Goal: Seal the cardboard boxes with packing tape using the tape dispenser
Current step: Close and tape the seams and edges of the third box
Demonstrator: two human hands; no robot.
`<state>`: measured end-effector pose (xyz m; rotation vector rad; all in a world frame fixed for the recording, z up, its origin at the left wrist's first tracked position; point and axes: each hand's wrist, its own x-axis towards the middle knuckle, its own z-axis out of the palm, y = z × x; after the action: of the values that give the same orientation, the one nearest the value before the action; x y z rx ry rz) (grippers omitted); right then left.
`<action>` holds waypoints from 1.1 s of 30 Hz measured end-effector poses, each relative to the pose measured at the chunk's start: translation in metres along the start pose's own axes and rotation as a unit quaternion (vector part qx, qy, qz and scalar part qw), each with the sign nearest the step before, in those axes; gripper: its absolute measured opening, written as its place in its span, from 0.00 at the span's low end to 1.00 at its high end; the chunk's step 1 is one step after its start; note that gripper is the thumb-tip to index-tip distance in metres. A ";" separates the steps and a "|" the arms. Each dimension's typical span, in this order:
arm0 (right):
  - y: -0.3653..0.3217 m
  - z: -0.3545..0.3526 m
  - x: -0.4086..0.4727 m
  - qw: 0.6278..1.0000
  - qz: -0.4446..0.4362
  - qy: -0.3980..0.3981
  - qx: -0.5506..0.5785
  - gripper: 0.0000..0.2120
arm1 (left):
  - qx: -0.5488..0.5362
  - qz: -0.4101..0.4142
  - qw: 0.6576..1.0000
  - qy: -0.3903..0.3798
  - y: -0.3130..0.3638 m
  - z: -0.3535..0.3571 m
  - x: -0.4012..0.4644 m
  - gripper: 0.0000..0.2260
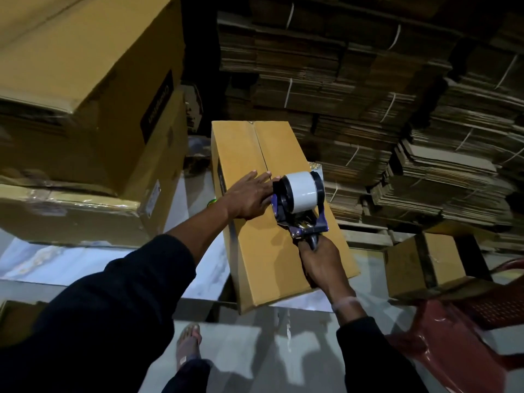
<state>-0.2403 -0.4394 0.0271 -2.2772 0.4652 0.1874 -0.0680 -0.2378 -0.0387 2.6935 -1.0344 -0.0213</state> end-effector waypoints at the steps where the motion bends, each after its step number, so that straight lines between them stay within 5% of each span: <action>1: 0.003 -0.001 -0.003 1.000 0.003 -0.004 0.001 0.11 | 0.003 -0.003 1.000 -0.001 -0.001 0.000 0.000 0.23; 17: 0.059 -0.006 -0.060 0.998 -0.032 0.029 0.044 0.12 | 0.002 0.002 1.000 -0.002 0.051 0.016 -0.031 0.25; 33: -0.019 0.028 0.070 0.998 -0.008 0.005 0.067 0.09 | -0.074 -0.034 0.996 0.024 -0.038 -0.022 0.039 0.23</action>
<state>-0.1678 -0.4258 0.0016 -2.1505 0.4515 0.1332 -0.0119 -0.2310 -0.0238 2.5811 -0.8889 -0.0432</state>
